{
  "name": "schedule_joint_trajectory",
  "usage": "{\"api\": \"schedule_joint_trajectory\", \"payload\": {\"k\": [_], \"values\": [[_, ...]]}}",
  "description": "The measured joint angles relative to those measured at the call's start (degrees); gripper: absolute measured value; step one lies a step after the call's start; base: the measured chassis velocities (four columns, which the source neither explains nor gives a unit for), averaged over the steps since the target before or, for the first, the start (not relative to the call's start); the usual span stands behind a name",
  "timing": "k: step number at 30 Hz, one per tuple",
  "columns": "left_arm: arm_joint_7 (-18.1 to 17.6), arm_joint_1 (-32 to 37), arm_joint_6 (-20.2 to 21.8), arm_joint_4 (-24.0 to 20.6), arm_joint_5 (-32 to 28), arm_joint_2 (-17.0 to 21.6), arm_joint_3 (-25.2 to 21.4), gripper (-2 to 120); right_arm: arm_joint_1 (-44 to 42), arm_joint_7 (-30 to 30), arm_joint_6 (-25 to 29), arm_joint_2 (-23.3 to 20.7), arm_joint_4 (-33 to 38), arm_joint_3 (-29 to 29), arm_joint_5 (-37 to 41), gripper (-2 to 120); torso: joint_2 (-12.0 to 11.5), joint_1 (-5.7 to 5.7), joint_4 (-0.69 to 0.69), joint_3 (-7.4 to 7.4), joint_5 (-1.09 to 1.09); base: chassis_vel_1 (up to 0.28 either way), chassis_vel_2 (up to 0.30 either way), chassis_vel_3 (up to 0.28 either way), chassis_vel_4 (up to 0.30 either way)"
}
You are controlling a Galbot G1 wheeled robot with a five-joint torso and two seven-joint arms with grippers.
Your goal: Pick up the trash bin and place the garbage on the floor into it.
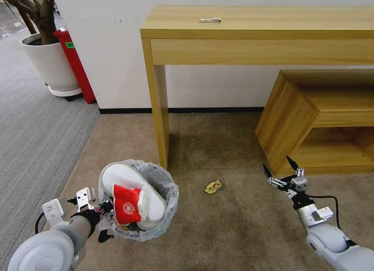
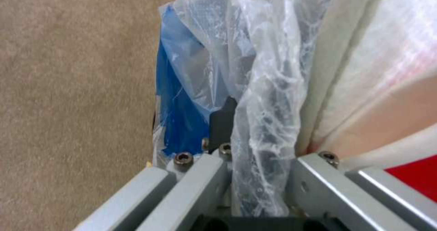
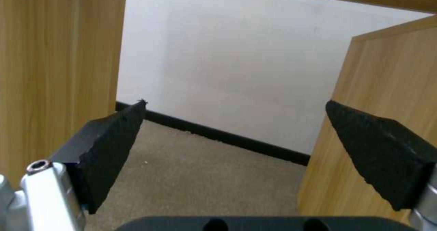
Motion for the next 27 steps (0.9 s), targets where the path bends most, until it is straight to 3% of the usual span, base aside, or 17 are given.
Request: {"api": "schedule_joint_trajectory", "payload": {"k": [27], "values": [[0.23,-0.80,-0.16,1.10,0.38,-0.52,0.86,0,3.56,-0.55,0.20,1.62,-1.74,-3.55,-0.28,100,0.00,0.00,0.00,0.01,0.00,-0.074,0.073,0.074,-0.077]]}}
